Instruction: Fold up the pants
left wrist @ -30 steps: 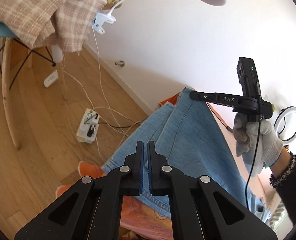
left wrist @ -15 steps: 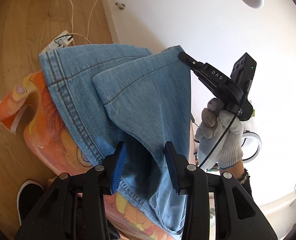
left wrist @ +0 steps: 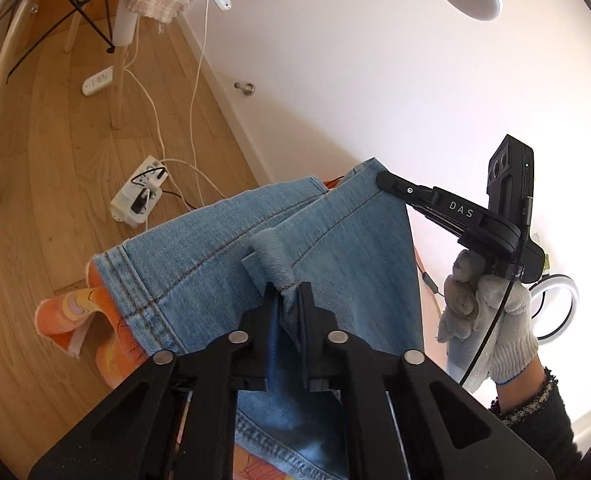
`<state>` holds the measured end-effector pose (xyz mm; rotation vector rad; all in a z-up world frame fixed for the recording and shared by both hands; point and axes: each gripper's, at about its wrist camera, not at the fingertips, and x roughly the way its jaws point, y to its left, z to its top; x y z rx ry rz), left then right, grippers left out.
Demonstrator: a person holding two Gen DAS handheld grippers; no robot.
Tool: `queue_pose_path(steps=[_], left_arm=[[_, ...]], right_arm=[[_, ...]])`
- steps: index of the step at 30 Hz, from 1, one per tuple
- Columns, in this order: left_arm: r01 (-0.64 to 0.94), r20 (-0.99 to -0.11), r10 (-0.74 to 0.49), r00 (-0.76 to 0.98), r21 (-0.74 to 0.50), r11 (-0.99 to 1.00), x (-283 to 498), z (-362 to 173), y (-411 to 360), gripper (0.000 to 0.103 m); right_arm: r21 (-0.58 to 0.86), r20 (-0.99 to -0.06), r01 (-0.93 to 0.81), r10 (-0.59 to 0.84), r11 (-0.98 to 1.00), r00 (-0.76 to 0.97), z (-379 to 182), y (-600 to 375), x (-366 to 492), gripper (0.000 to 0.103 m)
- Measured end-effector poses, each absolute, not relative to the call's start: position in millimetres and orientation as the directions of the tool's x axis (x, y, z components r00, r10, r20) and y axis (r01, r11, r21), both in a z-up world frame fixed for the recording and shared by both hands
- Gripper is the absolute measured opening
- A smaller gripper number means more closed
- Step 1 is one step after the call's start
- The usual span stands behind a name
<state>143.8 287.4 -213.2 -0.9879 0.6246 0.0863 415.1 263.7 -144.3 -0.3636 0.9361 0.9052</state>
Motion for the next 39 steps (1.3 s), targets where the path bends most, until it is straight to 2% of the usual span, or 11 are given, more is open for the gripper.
queue_pose_path(steps=[7, 14, 33, 35, 37, 39], left_arm=[[-0.316, -0.464, -0.178, 0.868, -0.791, 0.523, 123, -212, 302, 0.004], [-0.326, -0.457, -0.136, 0.879, -0.784, 0.528, 103, -210, 316, 0.004], [-0.388, -0.545, -0.142, 0.826, -0.733, 0.559, 107, -228, 319, 0.004], [-0.397, -0.554, -0.133, 0.822, -0.724, 0.564, 106, -225, 320, 0.004], [-0.411, -0.566, -0.117, 0.816, -0.710, 0.572, 105, -223, 322, 0.004], [-0.422, -0.572, -0.114, 0.812, -0.711, 0.563, 103, -223, 325, 0.004]], right_arm=[[0.086, -0.811, -0.807, 0.512, 0.584, 0.284, -135, 263, 413, 0.006], [0.086, -0.800, -0.821, 0.530, 0.565, 0.281, -124, 286, 411, 0.006], [0.066, -0.872, -0.783, 0.418, 0.618, 0.257, -190, 293, 431, 0.005], [0.077, -0.876, -0.765, 0.409, 0.640, 0.254, -192, 290, 433, 0.007], [0.095, -0.877, -0.746, 0.411, 0.659, 0.251, -190, 285, 434, 0.017], [0.086, -0.871, -0.737, 0.409, 0.670, 0.271, -185, 279, 431, 0.019]])
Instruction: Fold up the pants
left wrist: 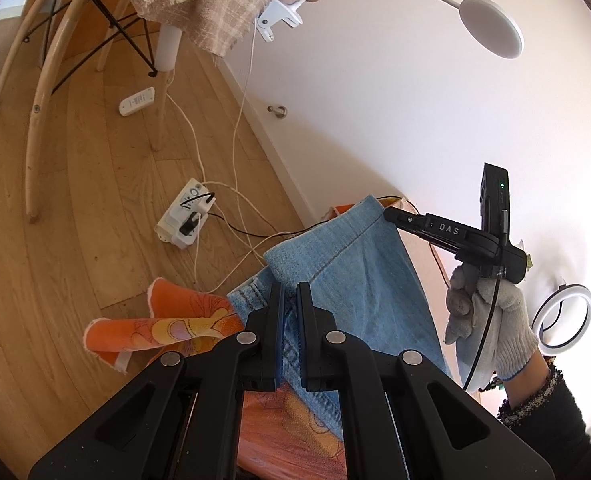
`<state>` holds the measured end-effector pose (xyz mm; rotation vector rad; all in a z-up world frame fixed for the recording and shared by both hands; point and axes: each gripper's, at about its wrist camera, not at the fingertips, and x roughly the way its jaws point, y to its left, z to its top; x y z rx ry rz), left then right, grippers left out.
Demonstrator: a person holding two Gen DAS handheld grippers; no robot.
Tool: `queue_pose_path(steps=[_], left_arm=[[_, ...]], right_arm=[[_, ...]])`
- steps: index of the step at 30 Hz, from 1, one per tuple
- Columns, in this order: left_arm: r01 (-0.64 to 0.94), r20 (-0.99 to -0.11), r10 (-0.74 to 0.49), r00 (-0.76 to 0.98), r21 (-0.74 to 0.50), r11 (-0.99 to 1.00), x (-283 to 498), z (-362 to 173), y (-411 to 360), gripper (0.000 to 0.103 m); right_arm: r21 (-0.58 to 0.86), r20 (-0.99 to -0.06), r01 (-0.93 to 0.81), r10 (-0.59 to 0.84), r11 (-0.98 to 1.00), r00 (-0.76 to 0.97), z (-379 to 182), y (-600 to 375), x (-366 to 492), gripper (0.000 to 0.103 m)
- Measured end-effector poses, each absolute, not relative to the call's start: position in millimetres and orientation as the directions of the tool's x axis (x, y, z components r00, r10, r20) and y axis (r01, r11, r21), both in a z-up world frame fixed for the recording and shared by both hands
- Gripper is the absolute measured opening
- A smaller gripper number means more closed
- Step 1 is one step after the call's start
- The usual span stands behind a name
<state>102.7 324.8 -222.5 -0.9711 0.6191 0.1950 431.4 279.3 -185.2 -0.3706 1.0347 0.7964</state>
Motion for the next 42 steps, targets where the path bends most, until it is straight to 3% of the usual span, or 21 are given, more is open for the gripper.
queue_pose_path(steps=[5, 9, 16, 18, 19, 22, 35, 42], left_arm=[[-0.418, -0.595, -0.115, 0.796, -0.677, 0.606, 102, -214, 327, 0.004], [-0.357, -0.579, -0.144, 0.802, -0.659, 0.662, 108, -190, 323, 0.010], [-0.211, -0.527, -0.252, 0.812, -0.668, 0.714, 124, -143, 298, 0.011], [-0.167, -0.522, -0.293, 0.801, -0.665, 0.728, 129, -132, 287, 0.026], [-0.144, -0.519, -0.314, 0.795, -0.664, 0.733, 132, -126, 280, 0.028], [-0.059, -0.495, -0.400, 0.771, -0.681, 0.730, 143, -110, 260, 0.029], [0.294, -0.514, -0.637, 0.575, -0.597, 0.747, 187, -36, 103, 0.029], [0.461, -0.525, -0.768, 0.367, -0.614, 0.641, 219, -19, -23, 0.038]], right_arm=[[0.105, -0.851, -0.708, 0.431, 0.698, 0.300, -157, 254, 420, 0.022], [0.135, -0.797, -0.674, 0.483, 0.726, 0.362, -120, 215, 397, 0.043], [0.158, -0.716, -0.581, 0.498, 0.799, 0.490, -69, 131, 339, 0.045], [0.159, -0.700, -0.546, 0.484, 0.823, 0.525, -59, 103, 320, 0.045], [0.161, -0.692, -0.523, 0.473, 0.837, 0.545, -55, 88, 310, 0.046], [0.179, -0.677, -0.436, 0.432, 0.882, 0.596, -45, 39, 280, 0.052], [0.147, -0.659, -0.007, 0.103, 0.989, 0.745, -40, -165, 113, 0.053], [0.164, -0.669, 0.230, -0.063, 0.959, 0.741, -46, -269, 26, 0.053]])
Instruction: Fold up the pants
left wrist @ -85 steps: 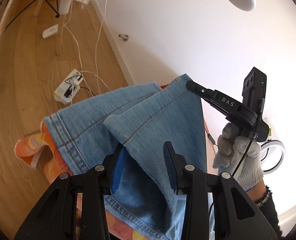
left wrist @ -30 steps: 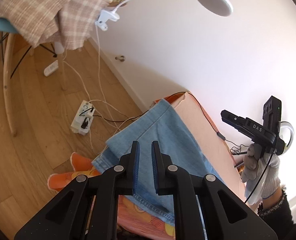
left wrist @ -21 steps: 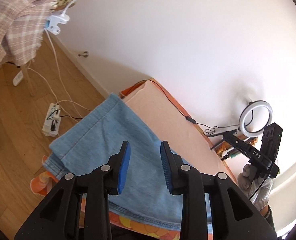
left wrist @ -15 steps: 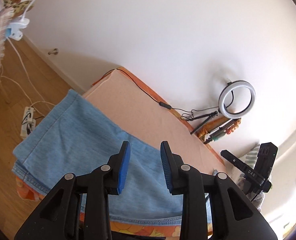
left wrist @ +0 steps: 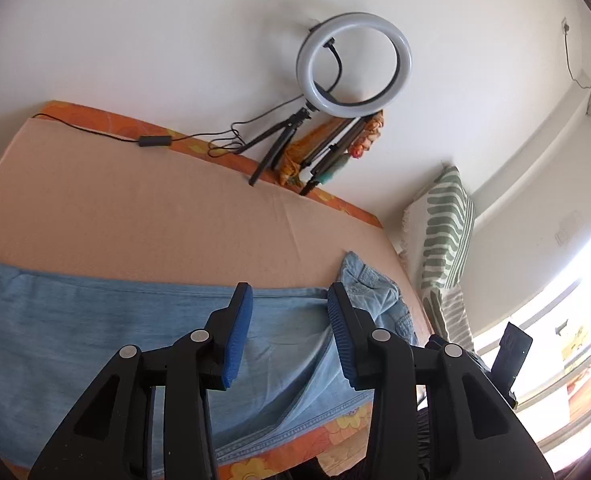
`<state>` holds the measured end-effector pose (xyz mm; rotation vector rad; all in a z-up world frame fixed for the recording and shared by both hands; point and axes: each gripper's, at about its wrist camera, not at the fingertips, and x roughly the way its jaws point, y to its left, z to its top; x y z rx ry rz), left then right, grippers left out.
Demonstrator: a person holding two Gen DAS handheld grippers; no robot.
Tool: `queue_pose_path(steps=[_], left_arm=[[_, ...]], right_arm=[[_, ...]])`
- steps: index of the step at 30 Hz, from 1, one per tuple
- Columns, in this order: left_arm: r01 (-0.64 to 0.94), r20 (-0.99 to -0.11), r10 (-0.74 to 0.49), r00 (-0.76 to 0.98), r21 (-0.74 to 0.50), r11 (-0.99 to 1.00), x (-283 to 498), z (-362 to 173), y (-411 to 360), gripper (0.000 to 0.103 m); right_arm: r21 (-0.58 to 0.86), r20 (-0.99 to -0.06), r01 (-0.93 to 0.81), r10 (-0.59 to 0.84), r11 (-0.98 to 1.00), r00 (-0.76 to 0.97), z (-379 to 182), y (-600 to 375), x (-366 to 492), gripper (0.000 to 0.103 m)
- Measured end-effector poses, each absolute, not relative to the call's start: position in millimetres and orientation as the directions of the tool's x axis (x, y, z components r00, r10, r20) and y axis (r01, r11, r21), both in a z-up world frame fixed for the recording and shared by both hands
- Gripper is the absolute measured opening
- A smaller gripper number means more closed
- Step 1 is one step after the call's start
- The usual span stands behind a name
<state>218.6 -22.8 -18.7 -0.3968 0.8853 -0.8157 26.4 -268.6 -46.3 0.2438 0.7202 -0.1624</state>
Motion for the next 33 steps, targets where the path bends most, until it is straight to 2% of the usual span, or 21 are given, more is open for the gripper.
queue_pose_path(steps=[4, 6, 7, 10, 12, 16, 18, 21, 27, 30, 33], left_arm=[[0.520, -0.547, -0.798, 0.255, -0.618, 0.590, 233, -22, -98, 0.040], [0.534, -0.565, -0.797, 0.211, -0.616, 0.579, 238, -27, -133, 0.046], [0.541, -0.570, -0.800, 0.184, -0.621, 0.567, 240, -31, -150, 0.046], [0.556, -0.572, -0.814, 0.099, -0.646, 0.522, 245, -42, -201, 0.047], [0.550, -0.577, -0.815, 0.052, -0.665, 0.506, 249, -52, -232, 0.053], [0.520, -0.578, -0.815, -0.038, -0.708, 0.478, 262, -74, -291, 0.054], [0.518, -0.607, -0.792, -0.061, -0.697, 0.495, 268, -88, -317, 0.054], [0.522, -0.671, -0.739, -0.060, -0.653, 0.549, 279, -113, -347, 0.054], [0.495, -0.740, -0.668, -0.076, -0.609, 0.619, 300, -152, -380, 0.054], [0.489, -0.758, -0.648, -0.070, -0.592, 0.640, 307, -164, -388, 0.054], [0.440, -0.738, -0.668, -0.091, -0.632, 0.638, 315, -176, -389, 0.054]], right_arm=[[0.178, -0.669, 0.367, -0.162, 0.913, 0.725, -52, -319, -15, 0.053], [0.188, -0.675, 0.418, -0.192, 0.889, 0.713, -57, -341, -31, 0.054], [0.196, -0.676, 0.436, -0.201, 0.878, 0.709, -60, -350, -38, 0.054], [0.193, -0.685, 0.482, -0.234, 0.855, 0.689, -70, -374, -52, 0.054], [0.197, -0.694, 0.509, -0.247, 0.838, 0.677, -78, -391, -58, 0.054], [0.223, -0.693, 0.535, -0.254, 0.815, 0.675, -86, -418, -66, 0.054], [0.216, -0.685, 0.539, -0.267, 0.814, 0.678, -87, -428, -69, 0.054], [0.237, -0.669, 0.548, -0.274, 0.802, 0.691, -89, -442, -78, 0.054], [0.289, -0.671, 0.592, -0.282, 0.752, 0.686, -109, -473, -98, 0.054], [0.290, -0.688, 0.627, -0.298, 0.723, 0.661, -121, -487, -106, 0.054], [0.310, -0.686, 0.646, -0.306, 0.698, 0.660, -124, -498, -115, 0.054]])
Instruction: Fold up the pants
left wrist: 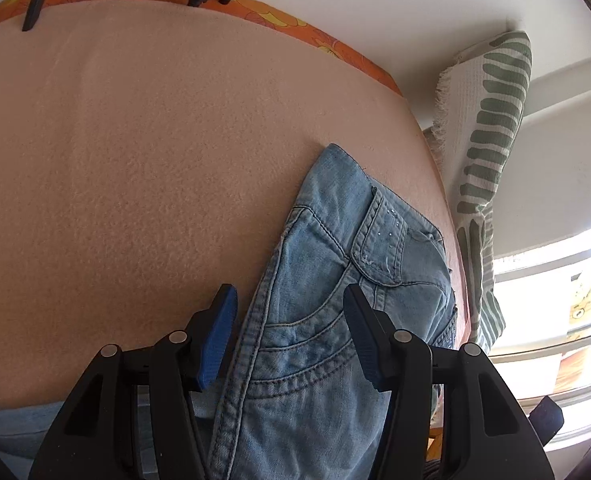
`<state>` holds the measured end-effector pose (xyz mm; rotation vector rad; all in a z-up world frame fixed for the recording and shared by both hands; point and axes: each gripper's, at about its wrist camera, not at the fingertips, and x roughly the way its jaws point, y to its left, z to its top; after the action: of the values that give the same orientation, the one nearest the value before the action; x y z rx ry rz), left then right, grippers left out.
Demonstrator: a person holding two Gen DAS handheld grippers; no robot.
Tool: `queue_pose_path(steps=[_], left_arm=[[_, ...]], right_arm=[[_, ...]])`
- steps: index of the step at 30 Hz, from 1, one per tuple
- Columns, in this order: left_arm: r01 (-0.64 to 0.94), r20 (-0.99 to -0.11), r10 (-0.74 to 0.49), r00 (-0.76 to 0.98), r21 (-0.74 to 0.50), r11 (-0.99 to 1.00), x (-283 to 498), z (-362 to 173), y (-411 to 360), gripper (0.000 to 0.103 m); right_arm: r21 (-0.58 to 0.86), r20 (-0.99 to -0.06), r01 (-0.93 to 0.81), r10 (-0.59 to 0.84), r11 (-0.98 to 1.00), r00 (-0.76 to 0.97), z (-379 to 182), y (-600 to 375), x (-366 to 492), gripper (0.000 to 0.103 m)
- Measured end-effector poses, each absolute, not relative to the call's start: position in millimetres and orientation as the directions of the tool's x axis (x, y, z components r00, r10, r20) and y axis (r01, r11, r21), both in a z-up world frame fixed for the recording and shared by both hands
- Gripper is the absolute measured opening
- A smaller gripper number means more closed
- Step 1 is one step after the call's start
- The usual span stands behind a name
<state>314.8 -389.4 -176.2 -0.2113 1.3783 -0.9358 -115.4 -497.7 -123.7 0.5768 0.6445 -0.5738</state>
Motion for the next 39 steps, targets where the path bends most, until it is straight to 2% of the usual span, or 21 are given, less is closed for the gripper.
queue_pose_path(steps=[7, 8, 9, 12, 20, 27, 35, 39], left_arm=[[0.473, -0.700, -0.703, -0.124, -0.665, 0.578, 313, -177, -405, 0.051], [0.489, -0.702, -0.702, -0.116, -0.656, 0.575, 312, -177, -406, 0.047], [0.503, -0.704, -0.702, -0.109, -0.648, 0.572, 310, -177, -408, 0.032], [0.518, -0.701, -0.708, -0.082, -0.637, 0.571, 311, -177, -407, 0.004], [0.597, -0.609, -0.792, -0.047, -0.652, 0.467, 297, -125, -396, 0.003], [0.727, -0.544, -0.827, -0.142, -0.624, 0.285, 234, -77, -408, 0.003], [0.793, -0.574, -0.782, -0.243, -0.582, 0.181, 161, -87, -429, 0.003], [0.826, -0.618, -0.737, -0.274, -0.544, 0.149, 130, -101, -442, 0.003]], right_arm=[[0.334, -0.693, 0.675, -0.313, 0.658, 0.649, -129, -511, -121, 0.054], [0.334, -0.693, 0.674, -0.313, 0.659, 0.650, -130, -511, -119, 0.054], [0.327, -0.691, 0.673, -0.318, 0.663, 0.649, -129, -510, -117, 0.054], [0.296, -0.689, 0.673, -0.337, 0.678, 0.641, -126, -506, -113, 0.054], [0.324, -0.693, 0.677, -0.321, 0.661, 0.646, -130, -510, -116, 0.054], [0.376, -0.674, 0.668, -0.306, 0.642, 0.673, -128, -515, -120, 0.054], [0.563, -0.583, 0.564, -0.194, 0.604, 0.789, -124, -526, -127, 0.054], [0.636, -0.533, 0.508, -0.145, 0.580, 0.833, -123, -534, -128, 0.059]])
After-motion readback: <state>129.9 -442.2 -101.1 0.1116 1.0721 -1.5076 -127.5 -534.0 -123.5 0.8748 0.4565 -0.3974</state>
